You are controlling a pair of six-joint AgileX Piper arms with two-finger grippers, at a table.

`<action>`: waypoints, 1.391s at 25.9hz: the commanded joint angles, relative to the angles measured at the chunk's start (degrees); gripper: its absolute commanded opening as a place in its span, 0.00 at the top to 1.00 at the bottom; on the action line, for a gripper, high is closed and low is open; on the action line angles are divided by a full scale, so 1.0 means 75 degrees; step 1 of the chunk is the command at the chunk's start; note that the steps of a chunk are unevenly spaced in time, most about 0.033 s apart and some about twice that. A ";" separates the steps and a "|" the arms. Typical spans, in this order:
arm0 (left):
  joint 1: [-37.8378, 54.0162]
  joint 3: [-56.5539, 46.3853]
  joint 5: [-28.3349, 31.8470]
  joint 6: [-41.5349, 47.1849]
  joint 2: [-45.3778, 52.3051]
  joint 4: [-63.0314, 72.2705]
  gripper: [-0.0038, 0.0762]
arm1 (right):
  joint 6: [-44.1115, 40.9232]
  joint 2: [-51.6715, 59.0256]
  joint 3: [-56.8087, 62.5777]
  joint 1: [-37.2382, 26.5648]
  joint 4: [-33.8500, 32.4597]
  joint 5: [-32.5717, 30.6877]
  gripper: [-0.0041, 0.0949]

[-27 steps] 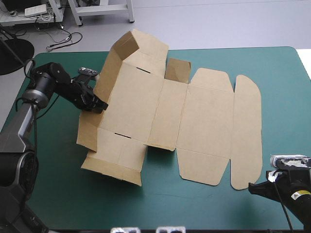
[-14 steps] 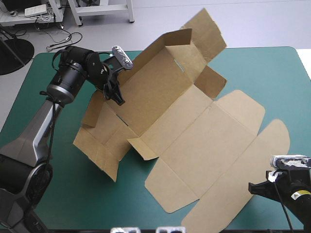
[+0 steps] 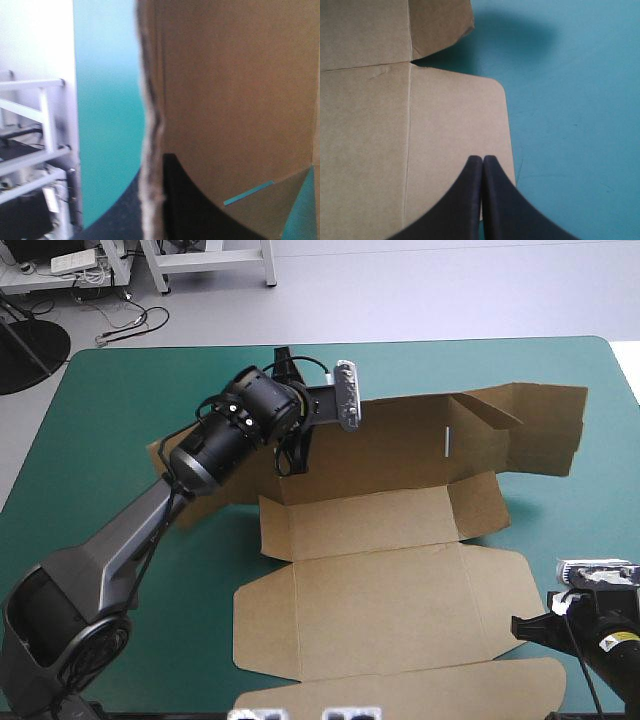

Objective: Fold the box

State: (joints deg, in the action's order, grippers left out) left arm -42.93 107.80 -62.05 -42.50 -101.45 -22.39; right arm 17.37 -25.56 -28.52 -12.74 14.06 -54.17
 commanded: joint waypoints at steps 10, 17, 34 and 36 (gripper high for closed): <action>-0.0948 -0.0188 0.1323 0.2128 0.0491 -0.2229 0.96 | 0.0071 -0.0051 -0.0194 0.0006 0.0130 0.0567 0.98; -0.1953 -0.2748 0.1805 0.6295 0.0958 -0.6177 0.96 | -0.0174 -0.0158 -0.1412 0.0006 0.0141 0.0573 0.98; -0.2457 -0.4936 0.1586 0.9050 0.1035 -0.8096 0.96 | -0.0130 -0.4103 -0.6771 0.0006 0.1047 -0.0211 0.98; -0.2457 -0.4936 0.1586 0.9085 0.1035 -0.8184 0.96 | -0.0031 -0.4870 -0.7448 0.0006 0.1245 -0.0511 0.98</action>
State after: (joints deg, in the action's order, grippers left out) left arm -60.49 69.78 -51.54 23.92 -95.96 -81.62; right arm 15.69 -55.82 -77.48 -12.74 20.39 -58.47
